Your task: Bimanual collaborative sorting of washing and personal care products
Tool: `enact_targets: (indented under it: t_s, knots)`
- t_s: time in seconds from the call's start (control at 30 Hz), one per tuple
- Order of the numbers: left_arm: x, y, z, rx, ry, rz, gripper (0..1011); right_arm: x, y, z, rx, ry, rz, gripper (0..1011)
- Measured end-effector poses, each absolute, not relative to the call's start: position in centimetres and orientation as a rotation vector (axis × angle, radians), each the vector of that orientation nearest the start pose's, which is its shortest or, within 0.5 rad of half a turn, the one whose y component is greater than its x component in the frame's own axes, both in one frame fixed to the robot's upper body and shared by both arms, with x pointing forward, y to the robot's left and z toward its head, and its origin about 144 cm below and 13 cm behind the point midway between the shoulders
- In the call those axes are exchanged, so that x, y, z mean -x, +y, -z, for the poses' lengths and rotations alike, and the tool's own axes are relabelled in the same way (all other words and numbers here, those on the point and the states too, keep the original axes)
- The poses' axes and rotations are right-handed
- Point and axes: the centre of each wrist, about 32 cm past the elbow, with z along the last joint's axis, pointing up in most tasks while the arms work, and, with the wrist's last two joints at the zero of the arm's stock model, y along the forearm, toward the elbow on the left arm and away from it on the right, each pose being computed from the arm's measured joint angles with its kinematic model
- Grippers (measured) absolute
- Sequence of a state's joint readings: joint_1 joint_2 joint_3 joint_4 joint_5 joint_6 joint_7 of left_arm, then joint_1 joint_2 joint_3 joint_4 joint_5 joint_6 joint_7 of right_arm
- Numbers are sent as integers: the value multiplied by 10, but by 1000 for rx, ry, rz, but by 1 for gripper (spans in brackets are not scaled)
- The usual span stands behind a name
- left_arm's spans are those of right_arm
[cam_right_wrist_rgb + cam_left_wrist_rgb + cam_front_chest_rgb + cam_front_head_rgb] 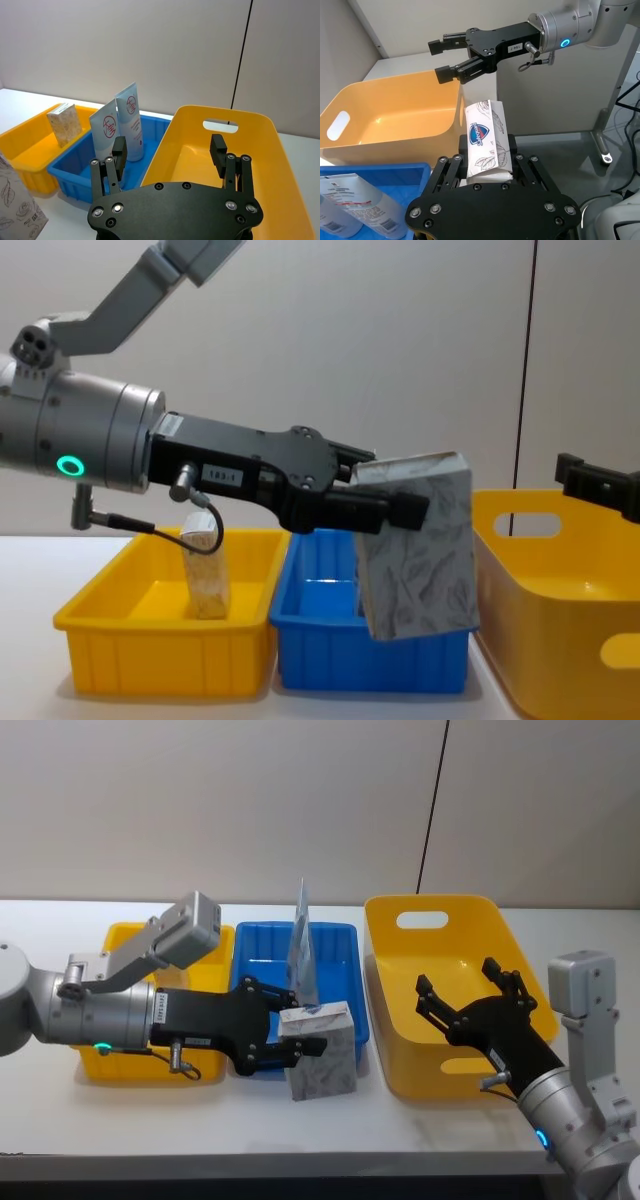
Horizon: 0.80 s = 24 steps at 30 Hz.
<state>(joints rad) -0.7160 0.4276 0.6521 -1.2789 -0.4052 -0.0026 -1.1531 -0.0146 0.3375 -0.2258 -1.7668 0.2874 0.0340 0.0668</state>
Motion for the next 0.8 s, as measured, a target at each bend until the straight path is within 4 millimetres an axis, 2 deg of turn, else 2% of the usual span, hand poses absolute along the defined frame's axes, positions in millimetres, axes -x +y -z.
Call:
enact_targets:
  t_s: [0.8]
  knots:
    - [-604, 215, -1276, -232, -235, 3, 365, -443, -242, -1191, -28, -73, 1179, 1002]
